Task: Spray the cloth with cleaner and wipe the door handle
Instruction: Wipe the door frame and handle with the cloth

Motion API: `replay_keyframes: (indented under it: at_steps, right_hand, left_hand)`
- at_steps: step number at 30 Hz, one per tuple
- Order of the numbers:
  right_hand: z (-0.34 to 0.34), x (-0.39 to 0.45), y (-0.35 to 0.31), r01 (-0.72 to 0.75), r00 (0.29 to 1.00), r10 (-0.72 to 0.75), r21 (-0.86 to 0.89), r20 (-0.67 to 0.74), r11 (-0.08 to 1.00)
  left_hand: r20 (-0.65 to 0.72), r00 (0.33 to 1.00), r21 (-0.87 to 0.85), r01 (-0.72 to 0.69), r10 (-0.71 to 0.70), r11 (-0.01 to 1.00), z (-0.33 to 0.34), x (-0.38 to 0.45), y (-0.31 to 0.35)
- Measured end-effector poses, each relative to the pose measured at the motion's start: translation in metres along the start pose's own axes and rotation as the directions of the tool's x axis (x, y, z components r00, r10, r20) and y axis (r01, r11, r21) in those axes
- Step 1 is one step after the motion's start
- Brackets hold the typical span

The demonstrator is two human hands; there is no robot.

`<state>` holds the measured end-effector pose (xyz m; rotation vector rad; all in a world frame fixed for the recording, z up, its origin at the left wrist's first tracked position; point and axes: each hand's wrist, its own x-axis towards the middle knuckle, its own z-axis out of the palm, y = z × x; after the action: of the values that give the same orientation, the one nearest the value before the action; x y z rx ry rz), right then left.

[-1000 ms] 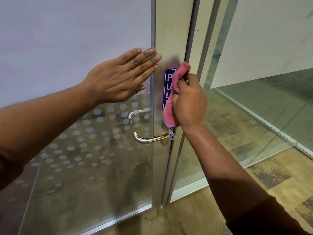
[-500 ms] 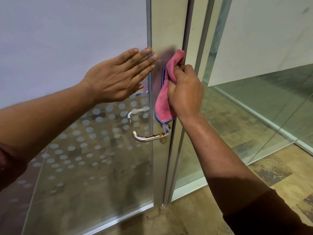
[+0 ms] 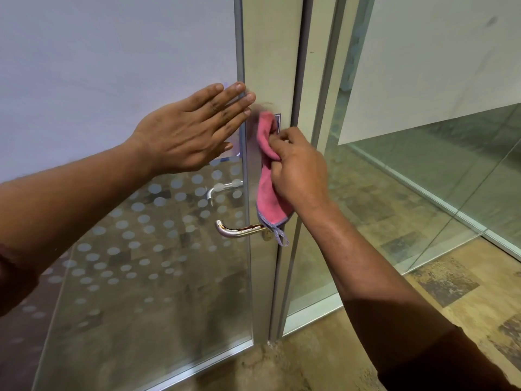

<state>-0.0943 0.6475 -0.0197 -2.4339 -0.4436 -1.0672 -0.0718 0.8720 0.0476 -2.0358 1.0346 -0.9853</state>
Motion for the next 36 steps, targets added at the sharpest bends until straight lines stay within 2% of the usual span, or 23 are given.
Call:
replay_keyframes:
  at_steps: [4, 10, 13, 17, 19, 21, 24, 27, 32, 36]
  right_hand:
    - [0.001, -0.001, 0.013, -0.144, 0.988, 0.142, -0.028, -0.054, 0.989]
    - [0.018, -0.012, 0.01, -0.225, 0.974, 0.226, -0.038, 0.024, 0.974]
    - [0.024, -0.019, 0.005, -0.291, 0.956, 0.287, 0.052, 0.065, 0.955]
    - [0.015, -0.013, 0.015, -0.432, 0.894, 0.388, 0.2, 0.223, 0.88]
    - [0.01, -0.007, 0.021, -0.526, 0.848, 0.474, 0.271, 0.237, 0.806]
    - [0.01, -0.006, 0.018, -0.568, 0.822, 0.525, 0.267, 0.22, 0.778]
    - [0.016, -0.011, 0.006, -0.572, 0.82, 0.54, 0.241, 0.189, 0.784]
    - [0.022, -0.016, -0.006, -0.557, 0.83, 0.53, 0.291, 0.173, 0.778]
    - [0.023, -0.021, -0.017, -0.527, 0.85, 0.478, 0.358, 0.222, 0.771]
    - [0.018, -0.01, -0.02, -0.472, 0.878, 0.461, 0.381, 0.127, 0.795]
  left_hand:
    - [0.012, 1.0, 0.0, -0.003, 0.003, 1.0, 0.0, -0.001, 0.0]
    - [0.028, 1.0, 0.002, -0.002, 0.002, 1.0, 0.0, -0.001, -0.001]
    - [0.022, 1.0, 0.006, -0.001, 0.001, 1.0, -0.001, 0.0, 0.001]
    - [0.017, 1.0, 0.005, -0.001, 0.001, 1.0, -0.002, -0.002, 0.001]
    - [0.017, 1.0, -0.005, 0.001, -0.001, 1.0, -0.003, -0.002, 0.001]
    - [0.02, 1.0, -0.01, 0.003, -0.003, 1.0, -0.003, -0.001, 0.0]
    - [0.007, 1.0, 0.014, 0.003, -0.004, 1.0, -0.002, -0.002, 0.002]
    - [0.01, 1.0, 0.038, 0.005, -0.005, 0.999, -0.001, -0.001, 0.002]
    - [0.014, 1.0, 0.025, 0.004, -0.005, 1.0, -0.001, -0.001, 0.0]
    - [0.01, 1.0, 0.02, 0.005, -0.005, 1.0, -0.002, -0.002, 0.0]
